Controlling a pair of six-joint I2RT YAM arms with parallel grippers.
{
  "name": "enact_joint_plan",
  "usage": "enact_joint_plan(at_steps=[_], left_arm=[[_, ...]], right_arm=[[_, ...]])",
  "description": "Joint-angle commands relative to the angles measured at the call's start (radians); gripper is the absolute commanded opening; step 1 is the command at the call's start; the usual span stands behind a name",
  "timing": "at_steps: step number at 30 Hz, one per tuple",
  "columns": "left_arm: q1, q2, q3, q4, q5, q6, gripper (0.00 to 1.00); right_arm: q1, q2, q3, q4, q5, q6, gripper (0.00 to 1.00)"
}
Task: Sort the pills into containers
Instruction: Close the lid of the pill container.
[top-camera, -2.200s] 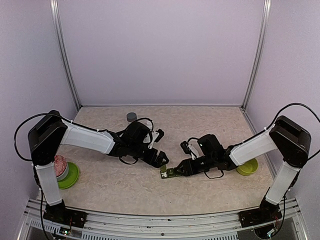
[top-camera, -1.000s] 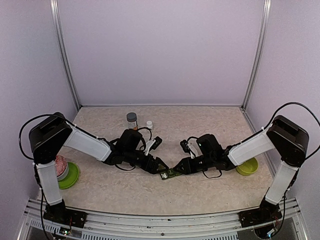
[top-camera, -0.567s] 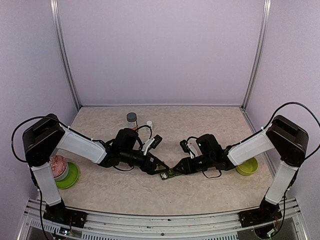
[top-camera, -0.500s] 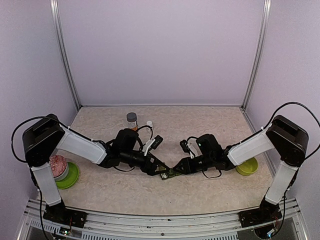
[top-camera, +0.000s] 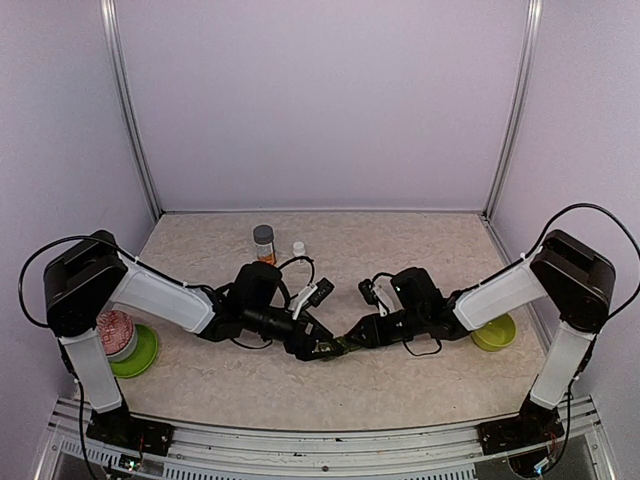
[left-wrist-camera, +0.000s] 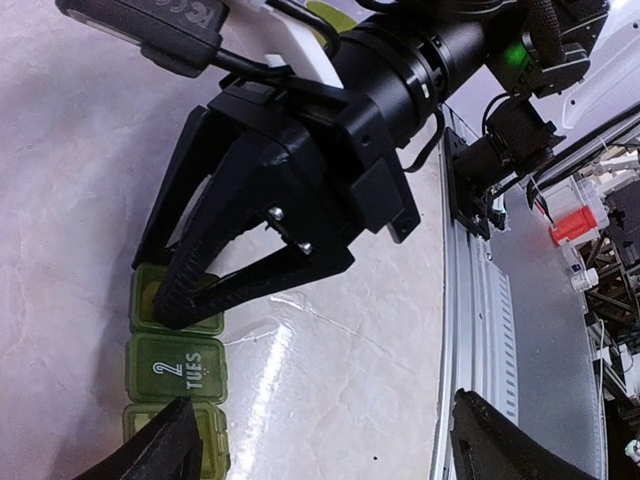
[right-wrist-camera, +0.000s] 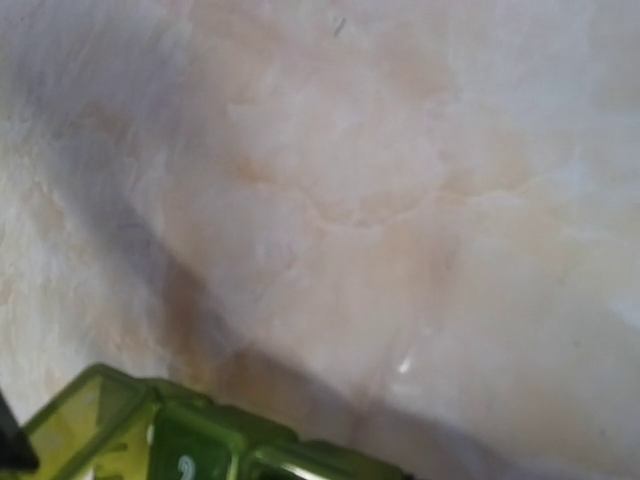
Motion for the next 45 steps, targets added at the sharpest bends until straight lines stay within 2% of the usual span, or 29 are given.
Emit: enact_joint_plan(at_steps=[1,32,39,45], left_arm=[[-0.015,-0.006,-0.006,0.011,0.032,0.008,0.83],[-0.025,0.152,-0.021,0.034,0.056,-0.031,0.76],[-0.003,0.141,-0.034,0.041,0.054,-0.031,0.76],[0.024,0.063,0.006,0.034,0.041,-0.024,0.78]], right_arm=[[0.015,0.036,0.004,-0.057,0.027,0.002,0.34],[0.017,0.034,-0.016,-0.041,0.033,0.01,0.34],[0.017,0.034,-0.014,-0.039,0.031,0.011,0.34],[0.018,0.034,-0.007,-0.04,0.022,0.003,0.36]])
